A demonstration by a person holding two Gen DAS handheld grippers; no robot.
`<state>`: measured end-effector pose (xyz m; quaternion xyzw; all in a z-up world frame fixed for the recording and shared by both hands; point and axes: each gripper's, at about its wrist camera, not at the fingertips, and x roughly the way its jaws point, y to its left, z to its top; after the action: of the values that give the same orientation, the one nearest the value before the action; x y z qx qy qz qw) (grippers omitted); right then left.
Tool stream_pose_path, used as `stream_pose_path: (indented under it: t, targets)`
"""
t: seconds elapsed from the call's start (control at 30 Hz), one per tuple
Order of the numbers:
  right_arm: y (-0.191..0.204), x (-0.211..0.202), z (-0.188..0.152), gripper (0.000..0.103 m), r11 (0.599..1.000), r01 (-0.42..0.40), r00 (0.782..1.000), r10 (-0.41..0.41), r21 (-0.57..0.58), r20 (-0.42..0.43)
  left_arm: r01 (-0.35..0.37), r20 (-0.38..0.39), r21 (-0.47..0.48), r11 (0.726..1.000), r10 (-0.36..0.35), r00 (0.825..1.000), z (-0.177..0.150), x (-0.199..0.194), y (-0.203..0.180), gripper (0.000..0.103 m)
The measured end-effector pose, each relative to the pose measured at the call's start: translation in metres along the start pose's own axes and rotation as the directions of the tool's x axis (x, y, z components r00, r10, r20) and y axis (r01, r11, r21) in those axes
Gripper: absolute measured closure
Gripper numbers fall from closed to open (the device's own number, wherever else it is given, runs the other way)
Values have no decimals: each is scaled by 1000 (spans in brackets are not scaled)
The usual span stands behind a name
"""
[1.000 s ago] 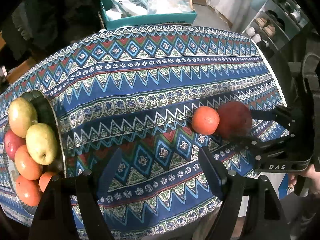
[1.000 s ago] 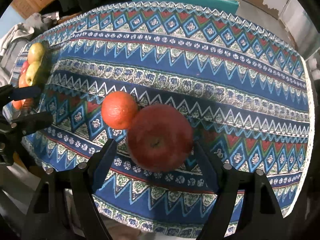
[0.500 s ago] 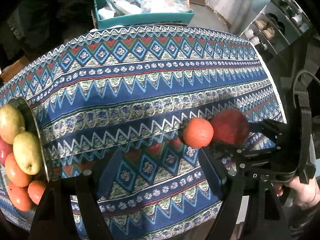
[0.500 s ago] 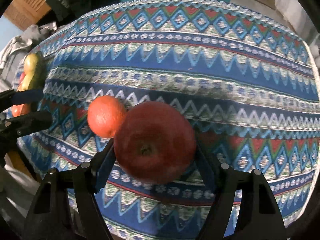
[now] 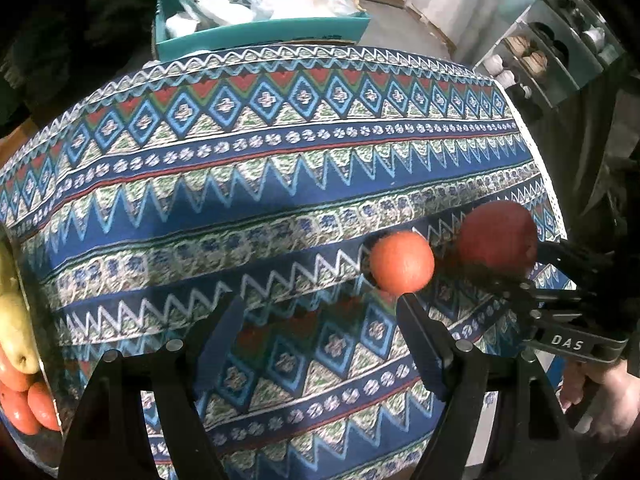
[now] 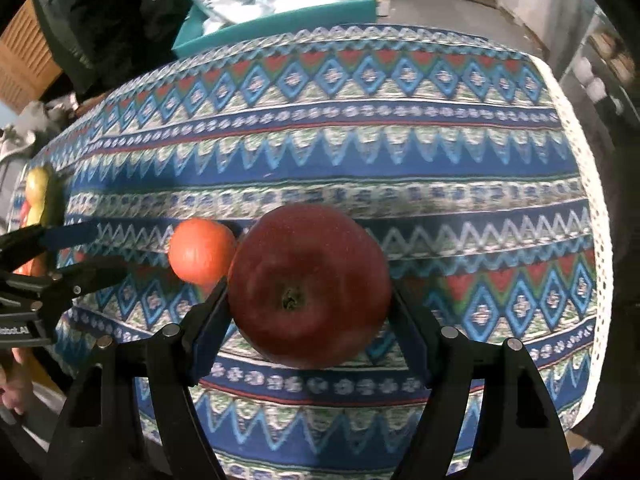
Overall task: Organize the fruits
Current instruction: 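Grasp the small orange with the left tool while the right tool grasps the red apple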
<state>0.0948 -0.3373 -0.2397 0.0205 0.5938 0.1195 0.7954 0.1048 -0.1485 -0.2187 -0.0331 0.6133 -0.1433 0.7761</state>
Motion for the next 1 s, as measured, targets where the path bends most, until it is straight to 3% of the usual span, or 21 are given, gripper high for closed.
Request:
stream_pose_path:
  t: [0.27, 0.4, 0.83, 0.93, 1.0]
  targets:
    - [-40, -11, 8, 28, 995, 9, 999, -13, 98, 39, -2, 6, 5, 1000, 2, 1000, 21, 13, -17, 23]
    - [-54, -20, 10, 28, 991, 5, 998, -12, 136, 57, 27, 2, -22, 999, -26, 1000, 27, 21, -23, 17]
    - [-71, -24, 5, 28, 983, -3, 998, -9, 184, 64, 88, -47, 1, 996, -88, 995, 32, 53, -65, 17]
    - [-75, -24, 5, 28, 981, -2, 998, -10, 192, 65, 87, -69, 1, 996, -87, 994, 30, 61, -67, 17]
    - [-76, -24, 5, 28, 980, -4, 998, -10, 197, 67, 100, -79, -7, 995, -101, 992, 29, 64, -66, 24]
